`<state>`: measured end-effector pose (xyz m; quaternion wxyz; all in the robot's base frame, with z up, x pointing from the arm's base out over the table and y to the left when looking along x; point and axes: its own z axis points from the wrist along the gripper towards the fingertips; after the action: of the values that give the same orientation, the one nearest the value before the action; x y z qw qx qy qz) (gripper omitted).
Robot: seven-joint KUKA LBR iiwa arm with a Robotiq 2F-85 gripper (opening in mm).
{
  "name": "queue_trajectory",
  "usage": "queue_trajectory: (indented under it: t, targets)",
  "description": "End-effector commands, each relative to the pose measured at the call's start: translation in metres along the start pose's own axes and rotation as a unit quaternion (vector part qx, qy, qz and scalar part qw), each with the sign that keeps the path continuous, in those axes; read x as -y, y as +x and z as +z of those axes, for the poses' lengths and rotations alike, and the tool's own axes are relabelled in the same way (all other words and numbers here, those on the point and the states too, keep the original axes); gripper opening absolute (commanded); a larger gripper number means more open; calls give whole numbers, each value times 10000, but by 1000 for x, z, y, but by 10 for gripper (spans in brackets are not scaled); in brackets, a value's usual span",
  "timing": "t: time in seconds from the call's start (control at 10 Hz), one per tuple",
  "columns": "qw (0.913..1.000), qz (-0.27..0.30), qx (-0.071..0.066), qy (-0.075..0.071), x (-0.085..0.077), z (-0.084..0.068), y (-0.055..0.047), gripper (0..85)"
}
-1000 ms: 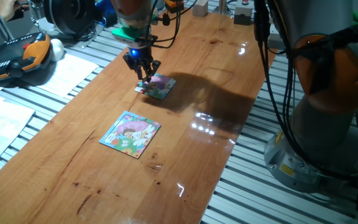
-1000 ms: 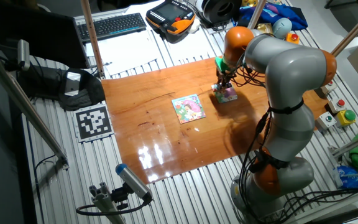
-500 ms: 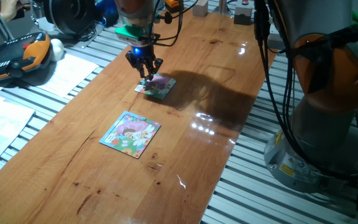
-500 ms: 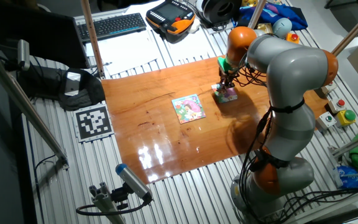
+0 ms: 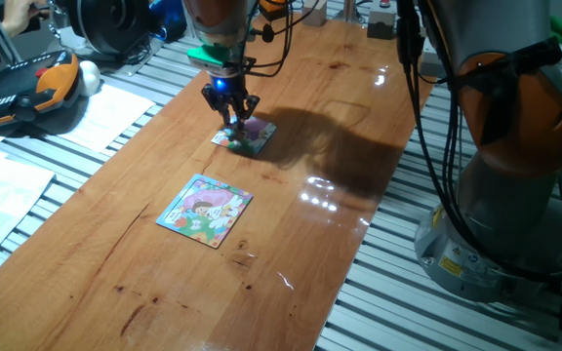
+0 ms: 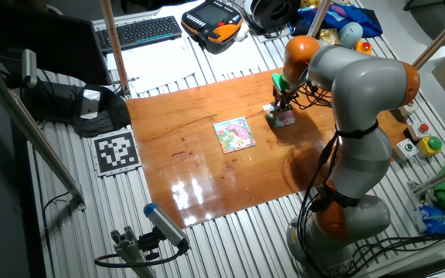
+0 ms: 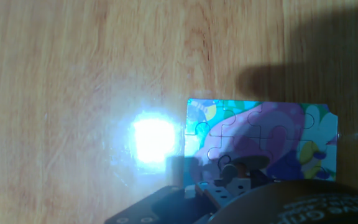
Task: Assemble one piece of a puzzle
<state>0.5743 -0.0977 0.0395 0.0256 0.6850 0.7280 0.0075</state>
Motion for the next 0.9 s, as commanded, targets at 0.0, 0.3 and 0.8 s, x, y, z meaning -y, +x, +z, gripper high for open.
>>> queue_trajectory:
  t: [0.0, 0.3, 0.8]
  targets:
    - [10000, 8, -7, 6, 0, 0, 0, 0]
    - [10000, 8, -24, 43, 3, 2, 0, 0]
    - [9999, 7, 10, 106, 5, -1, 0, 0]
